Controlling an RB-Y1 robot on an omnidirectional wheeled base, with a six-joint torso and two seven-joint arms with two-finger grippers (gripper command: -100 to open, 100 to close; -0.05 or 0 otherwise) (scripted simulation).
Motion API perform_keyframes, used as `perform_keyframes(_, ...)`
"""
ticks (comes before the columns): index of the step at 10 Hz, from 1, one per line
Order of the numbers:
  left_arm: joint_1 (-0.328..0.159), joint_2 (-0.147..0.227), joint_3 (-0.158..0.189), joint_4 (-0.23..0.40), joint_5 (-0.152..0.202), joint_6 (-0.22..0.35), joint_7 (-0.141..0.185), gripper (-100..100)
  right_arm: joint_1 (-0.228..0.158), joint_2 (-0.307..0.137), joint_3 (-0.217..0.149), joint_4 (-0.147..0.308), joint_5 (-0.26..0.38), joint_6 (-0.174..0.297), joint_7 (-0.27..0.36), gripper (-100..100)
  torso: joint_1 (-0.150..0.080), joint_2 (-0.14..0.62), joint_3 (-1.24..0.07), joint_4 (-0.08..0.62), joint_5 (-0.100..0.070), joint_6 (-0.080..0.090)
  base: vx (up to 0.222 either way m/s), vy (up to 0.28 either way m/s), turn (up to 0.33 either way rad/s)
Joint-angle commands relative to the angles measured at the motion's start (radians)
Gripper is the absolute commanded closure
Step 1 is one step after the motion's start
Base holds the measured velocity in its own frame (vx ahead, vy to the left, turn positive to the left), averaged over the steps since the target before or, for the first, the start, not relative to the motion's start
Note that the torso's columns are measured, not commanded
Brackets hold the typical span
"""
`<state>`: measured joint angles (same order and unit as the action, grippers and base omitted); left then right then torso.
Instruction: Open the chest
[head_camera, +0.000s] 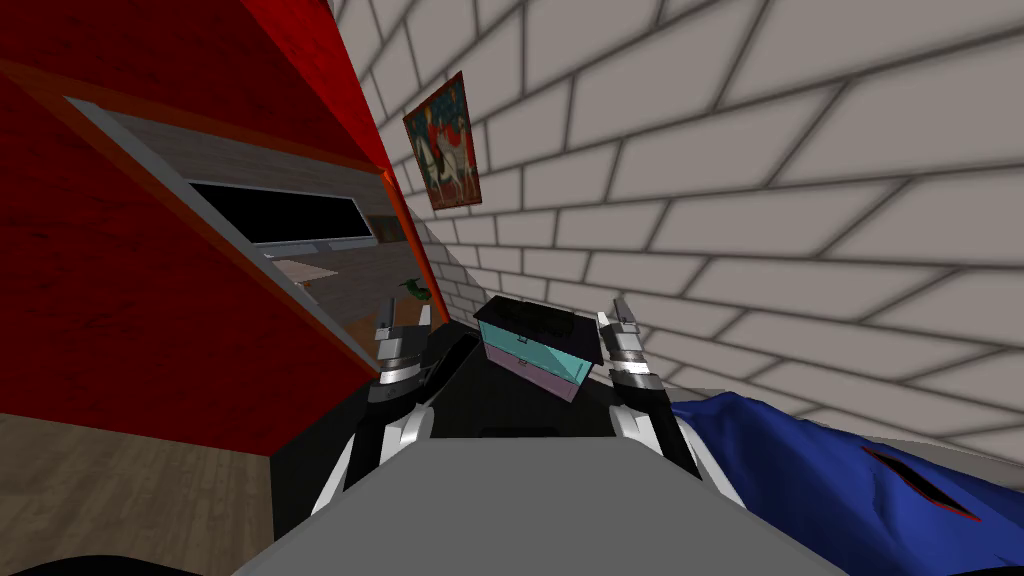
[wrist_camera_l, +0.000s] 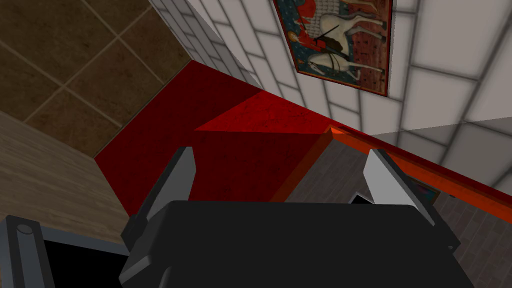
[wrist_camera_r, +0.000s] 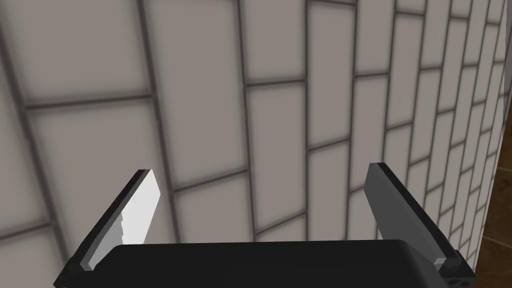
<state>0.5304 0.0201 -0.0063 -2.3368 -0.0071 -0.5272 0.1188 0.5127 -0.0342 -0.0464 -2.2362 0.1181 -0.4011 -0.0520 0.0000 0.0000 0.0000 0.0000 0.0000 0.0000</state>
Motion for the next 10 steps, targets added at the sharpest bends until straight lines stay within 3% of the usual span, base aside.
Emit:
perform_keyframes(1, 0.000, 0.000, 0.000, 0.000, 0.000, 0.000, 0.000, 0, 0.000, 0.000, 0.000, 0.000, 0.000, 0.000, 0.000, 0, 0.000, 0.040, -0.082, 0.041, 0.000, 0.000, 0.000, 0.000, 0.000)
perform_keyframes(9, 0.000, 0.000, 0.000, 0.000, 0.000, 0.000, 0.000, 0, 0.000, 0.000, 0.000, 0.000, 0.000, 0.000, 0.000, 0, 0.000, 0.618, -1.234, 0.617, 0.000, 0.000, 0.000, 0.000, 0.000)
perform_keyframes(10, 0.000, 0.000, 0.000, 0.000, 0.000, 0.000, 0.000, 0, -0.004, -0.038, 0.006, 0.033, 0.030, 0.037, 0.000, -100, 0.000, 0.691, -1.382, 0.691, 0.000, 0.000, 0.014, 0.024, 0.174)
